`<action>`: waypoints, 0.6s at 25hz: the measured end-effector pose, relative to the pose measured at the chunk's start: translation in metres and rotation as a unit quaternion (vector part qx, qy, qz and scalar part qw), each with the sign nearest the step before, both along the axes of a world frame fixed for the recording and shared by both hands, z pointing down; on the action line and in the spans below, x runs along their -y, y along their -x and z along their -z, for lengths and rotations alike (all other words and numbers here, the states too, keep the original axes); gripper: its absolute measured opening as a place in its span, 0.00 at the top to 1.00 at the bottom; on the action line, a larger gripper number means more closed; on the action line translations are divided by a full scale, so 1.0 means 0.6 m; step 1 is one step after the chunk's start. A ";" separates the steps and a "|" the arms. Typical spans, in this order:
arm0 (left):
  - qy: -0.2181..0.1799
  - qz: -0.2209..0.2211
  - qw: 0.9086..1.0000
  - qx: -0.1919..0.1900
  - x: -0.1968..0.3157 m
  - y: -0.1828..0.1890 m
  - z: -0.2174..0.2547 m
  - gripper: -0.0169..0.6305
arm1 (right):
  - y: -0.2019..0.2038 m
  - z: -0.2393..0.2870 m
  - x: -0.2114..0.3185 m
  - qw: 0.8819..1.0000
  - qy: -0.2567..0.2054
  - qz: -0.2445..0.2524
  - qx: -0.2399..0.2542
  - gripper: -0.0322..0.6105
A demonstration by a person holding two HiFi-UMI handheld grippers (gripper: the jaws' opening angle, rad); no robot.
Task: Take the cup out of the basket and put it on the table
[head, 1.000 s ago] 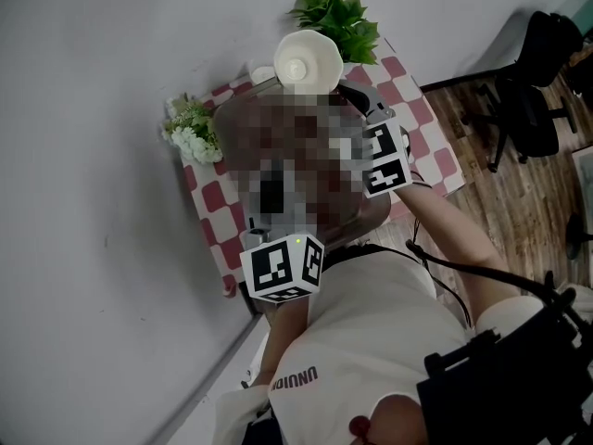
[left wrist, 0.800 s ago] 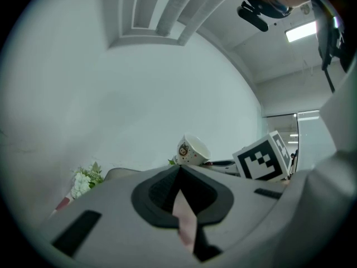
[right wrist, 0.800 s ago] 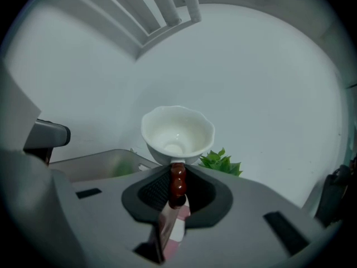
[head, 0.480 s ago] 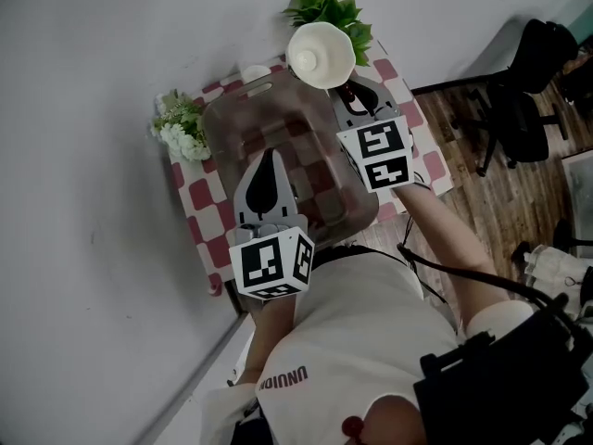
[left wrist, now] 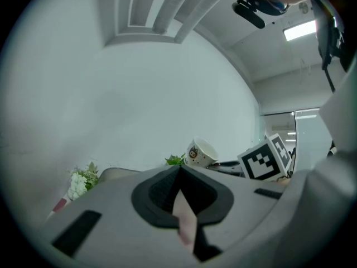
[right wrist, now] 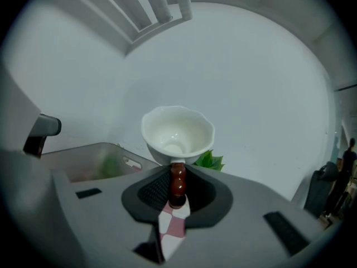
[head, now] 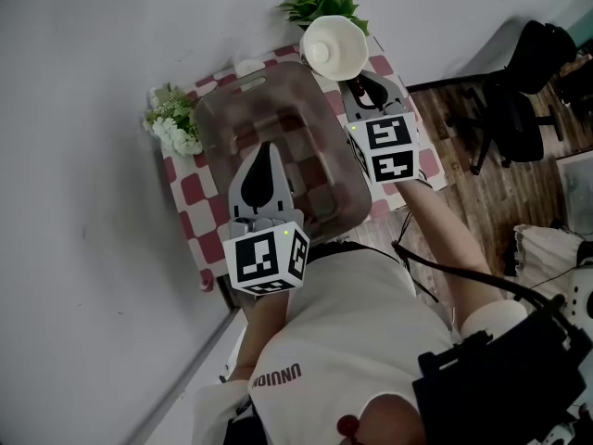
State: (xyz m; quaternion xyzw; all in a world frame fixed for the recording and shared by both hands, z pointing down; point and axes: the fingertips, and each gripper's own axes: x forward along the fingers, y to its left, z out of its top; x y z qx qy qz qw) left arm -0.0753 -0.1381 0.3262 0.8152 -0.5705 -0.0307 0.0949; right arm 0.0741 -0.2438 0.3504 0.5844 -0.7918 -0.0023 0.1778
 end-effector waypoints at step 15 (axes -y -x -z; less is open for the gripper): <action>0.002 -0.003 1.000 0.008 0.004 -0.009 -0.001 0.95 | -0.072 -0.034 -0.007 0.999 0.021 -0.047 0.002 0.85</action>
